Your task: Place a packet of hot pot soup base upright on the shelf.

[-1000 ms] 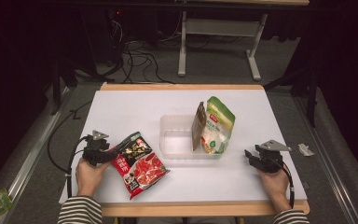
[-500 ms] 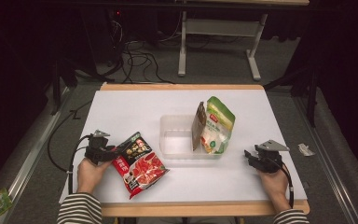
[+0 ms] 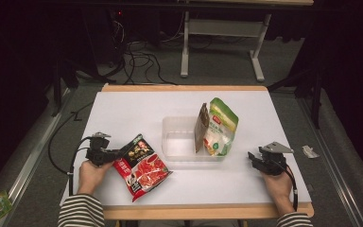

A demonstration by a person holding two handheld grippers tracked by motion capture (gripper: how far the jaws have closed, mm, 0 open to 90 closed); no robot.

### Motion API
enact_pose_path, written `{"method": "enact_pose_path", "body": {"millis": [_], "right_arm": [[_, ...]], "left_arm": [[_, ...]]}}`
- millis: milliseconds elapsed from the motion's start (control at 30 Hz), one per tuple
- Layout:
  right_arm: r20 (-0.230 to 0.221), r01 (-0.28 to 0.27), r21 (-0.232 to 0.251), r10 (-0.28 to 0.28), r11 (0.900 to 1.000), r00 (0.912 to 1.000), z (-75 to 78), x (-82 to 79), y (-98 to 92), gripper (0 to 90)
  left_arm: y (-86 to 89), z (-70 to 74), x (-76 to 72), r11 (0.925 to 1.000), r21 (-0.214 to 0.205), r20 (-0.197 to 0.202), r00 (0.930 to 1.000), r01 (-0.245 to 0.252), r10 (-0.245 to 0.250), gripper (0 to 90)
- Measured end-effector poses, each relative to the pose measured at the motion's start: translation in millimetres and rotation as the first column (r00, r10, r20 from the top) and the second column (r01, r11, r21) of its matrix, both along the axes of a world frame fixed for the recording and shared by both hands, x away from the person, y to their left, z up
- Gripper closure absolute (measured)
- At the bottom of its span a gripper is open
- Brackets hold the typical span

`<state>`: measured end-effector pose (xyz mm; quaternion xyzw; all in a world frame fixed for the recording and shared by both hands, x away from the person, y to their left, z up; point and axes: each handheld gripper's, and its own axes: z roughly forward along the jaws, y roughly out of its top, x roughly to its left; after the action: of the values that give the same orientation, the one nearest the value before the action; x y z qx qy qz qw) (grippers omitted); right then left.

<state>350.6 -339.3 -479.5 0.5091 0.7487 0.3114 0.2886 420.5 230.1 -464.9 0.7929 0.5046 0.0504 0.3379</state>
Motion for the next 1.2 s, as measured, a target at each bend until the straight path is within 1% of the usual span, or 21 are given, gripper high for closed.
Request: {"method": "enact_pose_path", "body": {"millis": [33,167,300,367,533,633,700,800,867,967,1067,1167,1200], "right_arm": [[0.001,-0.001,-0.002,0.001,1.0,1.0,-0.1,0.0,0.0,48.8],[0.001,0.004,0.0,-0.004,1.0,1.0,-0.1,0.0,0.4,48.7],[0.003,0.0,-0.003,0.0,1.0,1.0,-0.2,-0.3,0.8,48.7],[0.005,-0.001,-0.003,0.001,1.0,1.0,-0.1,-0.1,0.4,48.7],[0.007,-0.001,0.0,0.001,1.0,1.0,0.0,-0.2,0.1,48.6],[0.009,0.0,0.004,0.0,1.0,1.0,0.1,-0.6,0.2,48.6],[0.008,-0.001,0.004,0.001,1.0,1.0,0.1,-0.6,0.2,48.6],[0.009,-0.003,0.002,0.003,1.0,1.0,0.1,-0.8,0.3,48.6],[0.009,-0.003,0.004,0.003,1.0,1.0,0.1,-0.9,0.2,48.6],[0.013,-0.006,0.002,0.006,1.0,0.9999,0.2,-1.1,-0.1,48.5],[0.014,-0.008,0.003,0.008,1.0,0.9999,0.2,-1.2,-0.2,48.5],[0.016,-0.009,0.002,0.008,1.0,0.9998,0.3,-1.2,-0.5,48.5],[0.018,-0.011,0.0,0.011,0.9999,0.9998,0.3,-1.1,-0.6,48.5]], "left_arm": [[0.6,-0.2,0.0,1.0,-0.005,0.001,1.0,0.002,-0.002,78.7],[0.6,0.6,-1.4,0.9999,-0.004,0.013,0.9998,0.015,-0.014,82.2],[-0.5,1.6,-4.5,0.9999,0.004,0.045,0.9989,0.015,-0.015,83.3],[0.1,3.0,-5.9,0.9998,-0.003,0.058,0.9982,0.019,-0.019,85.1],[2.3,6.1,-7.8,0.9993,-0.024,0.049,0.9985,0.028,-0.027,87.4],[2.6,10.0,-11.6,0.999,-0.018,0.052,0.9979,0.041,-0.04,88.4],[3.9,13.4,-14.9,0.9985,-0.026,0.053,0.9975,0.047,-0.046,88.7],[7.4,20.0,-20.0,0.9972,-0.056,0.058,0.9972,0.05,-0.047,88.9],[9.1,24.4,-23.6,0.996,-0.075,0.069,0.9966,0.049,-0.044,89.0],[10.4,29.2,-29.0,0.9948,-0.089,0.086,0.9954,0.049,-0.042,89.1],[11.3,35.4,-34.7,0.9922,-0.112,0.117,0.9923,0.054,-0.041,89.2],[8.5,45.2,-41.6,0.9909,-0.119,0.155,0.987,0.063,-0.044,89.3],[7.8,49.1,-43.6,0.9901,-0.12,0.168,0.9844,0.073,-0.052,89.3]]}}
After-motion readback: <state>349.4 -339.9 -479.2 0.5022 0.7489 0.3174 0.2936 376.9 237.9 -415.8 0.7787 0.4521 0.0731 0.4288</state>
